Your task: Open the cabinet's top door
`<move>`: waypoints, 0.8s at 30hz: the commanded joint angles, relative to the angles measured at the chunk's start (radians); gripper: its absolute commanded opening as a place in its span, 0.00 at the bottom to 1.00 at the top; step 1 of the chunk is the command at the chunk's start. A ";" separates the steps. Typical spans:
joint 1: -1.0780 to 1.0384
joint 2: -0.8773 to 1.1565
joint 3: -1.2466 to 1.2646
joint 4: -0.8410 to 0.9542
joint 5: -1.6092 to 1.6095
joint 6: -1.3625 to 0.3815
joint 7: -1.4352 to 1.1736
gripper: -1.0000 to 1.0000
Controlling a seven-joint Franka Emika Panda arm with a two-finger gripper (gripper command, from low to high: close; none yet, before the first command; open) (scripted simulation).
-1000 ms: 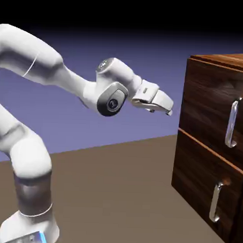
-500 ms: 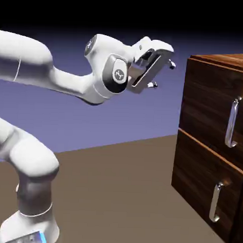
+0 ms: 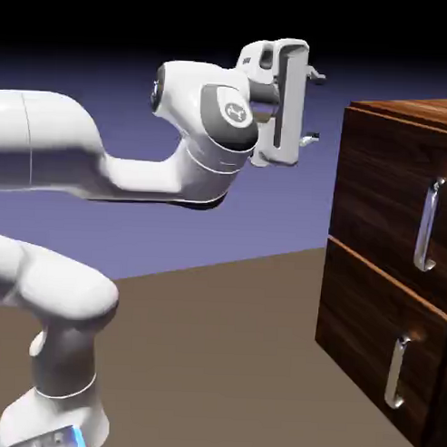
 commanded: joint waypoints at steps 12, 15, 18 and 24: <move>0.205 -0.130 -0.254 0.123 -0.522 0.001 -0.273 0.50; 0.256 -0.163 -0.318 0.154 -0.652 0.001 -0.341 0.50; 0.308 -0.195 -0.381 0.184 -0.783 0.002 -0.409 0.50; 0.410 -0.261 -0.508 0.246 -1.044 0.002 -0.546 0.50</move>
